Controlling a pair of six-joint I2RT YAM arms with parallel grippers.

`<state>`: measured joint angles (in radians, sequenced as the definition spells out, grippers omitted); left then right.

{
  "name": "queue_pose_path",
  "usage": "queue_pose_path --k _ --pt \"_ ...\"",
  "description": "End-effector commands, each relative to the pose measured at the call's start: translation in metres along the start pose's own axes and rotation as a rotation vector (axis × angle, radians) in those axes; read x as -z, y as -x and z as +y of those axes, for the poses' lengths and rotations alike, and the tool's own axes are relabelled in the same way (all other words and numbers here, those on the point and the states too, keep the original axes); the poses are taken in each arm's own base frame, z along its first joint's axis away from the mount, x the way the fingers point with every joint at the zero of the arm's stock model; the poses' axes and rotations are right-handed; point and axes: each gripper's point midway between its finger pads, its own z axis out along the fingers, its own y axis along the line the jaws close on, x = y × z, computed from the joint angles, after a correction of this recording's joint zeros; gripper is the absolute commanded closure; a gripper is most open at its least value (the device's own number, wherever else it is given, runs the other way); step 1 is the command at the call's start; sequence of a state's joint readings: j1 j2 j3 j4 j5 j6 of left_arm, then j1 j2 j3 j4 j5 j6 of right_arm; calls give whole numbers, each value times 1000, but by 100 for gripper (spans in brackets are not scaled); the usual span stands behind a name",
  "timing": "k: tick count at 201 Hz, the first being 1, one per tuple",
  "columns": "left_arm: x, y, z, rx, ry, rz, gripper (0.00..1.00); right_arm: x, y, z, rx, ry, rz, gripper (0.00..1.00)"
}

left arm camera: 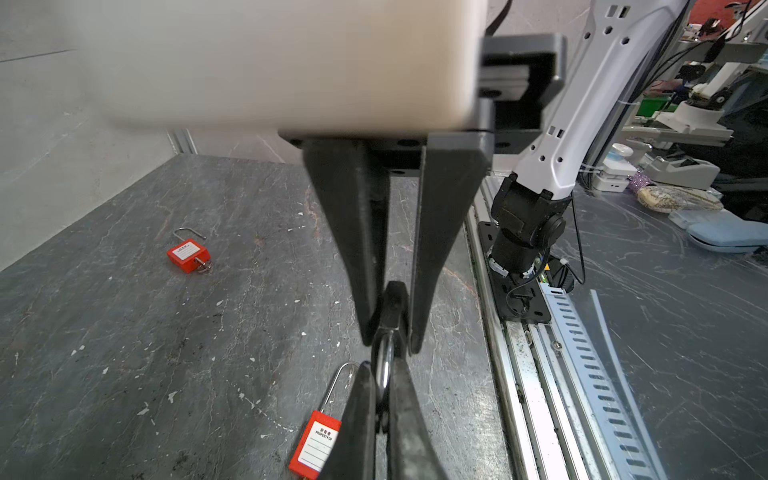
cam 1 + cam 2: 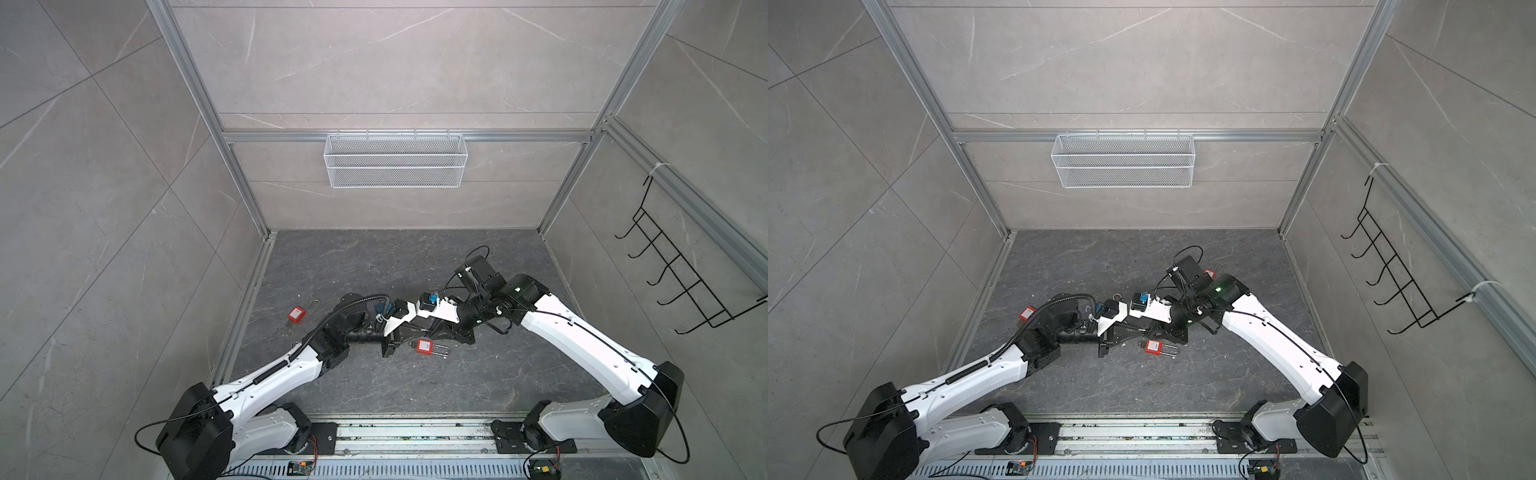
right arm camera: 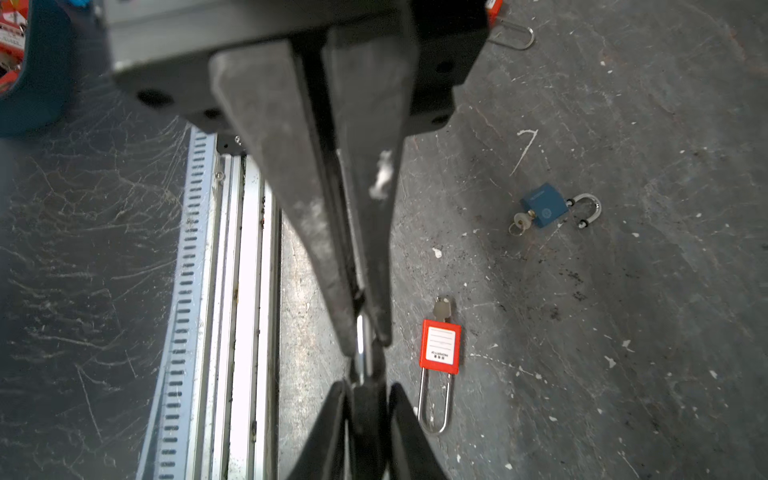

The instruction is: Lock with the key

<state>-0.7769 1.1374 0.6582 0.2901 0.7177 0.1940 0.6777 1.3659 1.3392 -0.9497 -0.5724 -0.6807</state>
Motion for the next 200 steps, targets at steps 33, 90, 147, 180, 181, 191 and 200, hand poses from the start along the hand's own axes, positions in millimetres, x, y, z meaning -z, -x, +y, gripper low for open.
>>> queue_pose_path --k 33,90,147,180,181,191,200 --pt "18 22 -8 -45 -42 -15 100 49 21 12 75 -191 -108 59" --pt "28 33 -19 -75 -84 3 100 59 -6 31 -88 -186 -49 60" --pt "29 31 -24 -76 -107 18 100 41 -16 28 -72 -183 -61 63" --pt "28 31 -20 -71 -87 10 100 32 -19 36 -46 -114 -49 67" --pt "28 31 -20 -71 -86 11 100 32 -19 37 -44 -112 -48 67" --pt "27 31 -20 -68 -91 13 100 29 -22 37 -38 -108 -42 68" --pt "26 31 -20 -72 -93 14 100 27 -24 37 -34 -111 -33 69"
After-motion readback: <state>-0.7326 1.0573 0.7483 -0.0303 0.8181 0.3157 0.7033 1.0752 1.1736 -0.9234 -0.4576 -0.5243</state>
